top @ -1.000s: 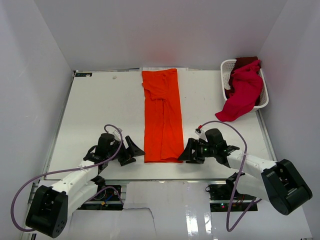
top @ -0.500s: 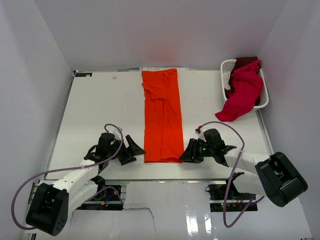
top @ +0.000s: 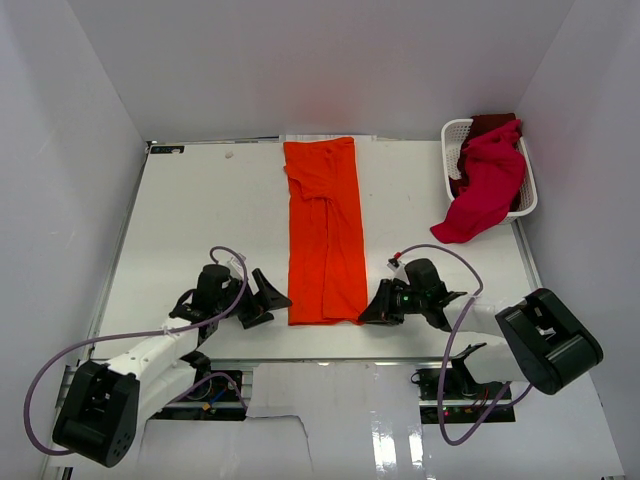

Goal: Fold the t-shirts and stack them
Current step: Grab the bottom of the folded rectangular tshirt with both arms

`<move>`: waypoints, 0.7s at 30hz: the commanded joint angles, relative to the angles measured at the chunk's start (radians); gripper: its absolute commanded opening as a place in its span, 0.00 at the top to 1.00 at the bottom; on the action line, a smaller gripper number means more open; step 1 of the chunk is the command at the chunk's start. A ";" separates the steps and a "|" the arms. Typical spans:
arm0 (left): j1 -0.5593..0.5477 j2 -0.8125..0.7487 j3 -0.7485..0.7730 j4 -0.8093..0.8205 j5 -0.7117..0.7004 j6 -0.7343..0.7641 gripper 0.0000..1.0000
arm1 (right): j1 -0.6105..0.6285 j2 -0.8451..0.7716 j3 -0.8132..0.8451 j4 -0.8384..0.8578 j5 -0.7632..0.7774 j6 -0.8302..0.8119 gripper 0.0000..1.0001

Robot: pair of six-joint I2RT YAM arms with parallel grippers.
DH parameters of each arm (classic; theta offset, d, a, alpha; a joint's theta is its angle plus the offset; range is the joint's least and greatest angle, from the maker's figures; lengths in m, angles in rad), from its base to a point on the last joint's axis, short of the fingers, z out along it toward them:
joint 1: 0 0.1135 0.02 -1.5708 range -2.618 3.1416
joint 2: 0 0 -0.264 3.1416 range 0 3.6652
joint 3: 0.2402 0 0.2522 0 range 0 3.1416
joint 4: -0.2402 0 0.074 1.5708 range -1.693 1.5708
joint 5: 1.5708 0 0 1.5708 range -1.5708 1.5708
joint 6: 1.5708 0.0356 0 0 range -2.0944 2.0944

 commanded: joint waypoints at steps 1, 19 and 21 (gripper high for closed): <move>-0.005 0.029 -0.022 -0.056 -0.060 0.037 0.07 | 0.008 0.003 -0.026 0.004 0.017 -0.013 0.84; -0.100 0.262 -0.070 0.086 -0.067 -0.026 0.18 | 0.009 -0.083 0.028 -0.146 0.023 -0.054 0.91; -0.134 0.264 -0.073 0.085 -0.083 -0.039 0.18 | 0.008 -0.079 0.031 -0.148 0.023 -0.054 0.91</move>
